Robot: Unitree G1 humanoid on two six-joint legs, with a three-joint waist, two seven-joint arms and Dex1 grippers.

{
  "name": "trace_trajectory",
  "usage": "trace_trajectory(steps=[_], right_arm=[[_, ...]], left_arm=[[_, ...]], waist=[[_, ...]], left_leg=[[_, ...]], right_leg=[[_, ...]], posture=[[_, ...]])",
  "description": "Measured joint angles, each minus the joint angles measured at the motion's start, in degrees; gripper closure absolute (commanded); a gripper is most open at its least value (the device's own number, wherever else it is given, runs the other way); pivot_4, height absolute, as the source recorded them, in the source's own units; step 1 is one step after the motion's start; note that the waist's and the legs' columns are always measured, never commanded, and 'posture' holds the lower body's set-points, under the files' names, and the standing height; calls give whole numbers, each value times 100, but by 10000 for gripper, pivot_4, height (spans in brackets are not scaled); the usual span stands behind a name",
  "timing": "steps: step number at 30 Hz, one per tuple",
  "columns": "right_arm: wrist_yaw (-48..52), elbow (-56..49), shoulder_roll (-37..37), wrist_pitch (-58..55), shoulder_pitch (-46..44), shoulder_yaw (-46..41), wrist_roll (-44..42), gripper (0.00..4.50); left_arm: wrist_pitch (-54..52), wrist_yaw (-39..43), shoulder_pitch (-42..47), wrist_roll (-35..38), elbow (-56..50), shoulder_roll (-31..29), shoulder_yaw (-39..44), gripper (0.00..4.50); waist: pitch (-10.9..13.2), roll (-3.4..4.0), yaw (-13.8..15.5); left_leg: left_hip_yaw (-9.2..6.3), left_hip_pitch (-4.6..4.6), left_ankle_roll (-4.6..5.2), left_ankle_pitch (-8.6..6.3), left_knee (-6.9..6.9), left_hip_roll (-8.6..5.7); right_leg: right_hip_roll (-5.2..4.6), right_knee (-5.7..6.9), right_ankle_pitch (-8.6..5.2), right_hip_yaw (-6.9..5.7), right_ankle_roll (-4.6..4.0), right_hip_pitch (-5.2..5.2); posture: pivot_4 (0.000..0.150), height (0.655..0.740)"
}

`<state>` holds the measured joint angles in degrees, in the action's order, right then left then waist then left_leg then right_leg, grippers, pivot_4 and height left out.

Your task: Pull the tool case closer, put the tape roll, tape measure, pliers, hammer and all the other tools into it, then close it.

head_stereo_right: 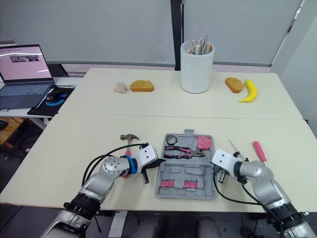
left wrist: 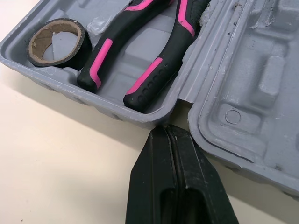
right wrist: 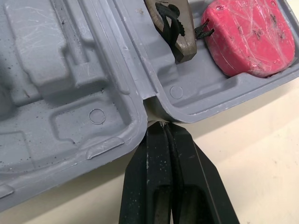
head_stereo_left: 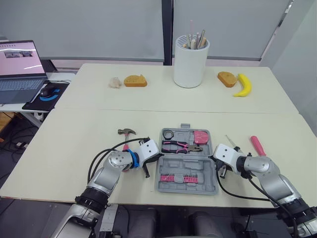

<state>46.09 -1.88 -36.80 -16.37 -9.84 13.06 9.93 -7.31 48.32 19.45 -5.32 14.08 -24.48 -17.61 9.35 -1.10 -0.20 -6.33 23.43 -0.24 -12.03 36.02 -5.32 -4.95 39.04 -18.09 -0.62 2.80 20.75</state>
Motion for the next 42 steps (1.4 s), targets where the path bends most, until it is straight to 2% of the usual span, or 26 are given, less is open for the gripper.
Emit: trace_trajectory(steps=[17, 42], right_arm=[[-133, 0, 215, -20, -43, -1, 7, 44900], [-111, 95, 56, 324, -46, -19, -16, 44900]], left_arm=[[20, -20, 179, -50, 218, -53, 79, 45000], [286, 88, 213, -37, 351, -221, 119, 45000]], waist=[[0, 0, -15], [0, 0, -15]], left_leg=[[0, 0, 0, 0, 0, 0], [0, 0, 0, 0, -1, 1]], right_leg=[[1, 1, 0, 1, 0, 5], [1, 1, 0, 1, 0, 6]], posture=[[1500, 7400], [1500, 7400]])
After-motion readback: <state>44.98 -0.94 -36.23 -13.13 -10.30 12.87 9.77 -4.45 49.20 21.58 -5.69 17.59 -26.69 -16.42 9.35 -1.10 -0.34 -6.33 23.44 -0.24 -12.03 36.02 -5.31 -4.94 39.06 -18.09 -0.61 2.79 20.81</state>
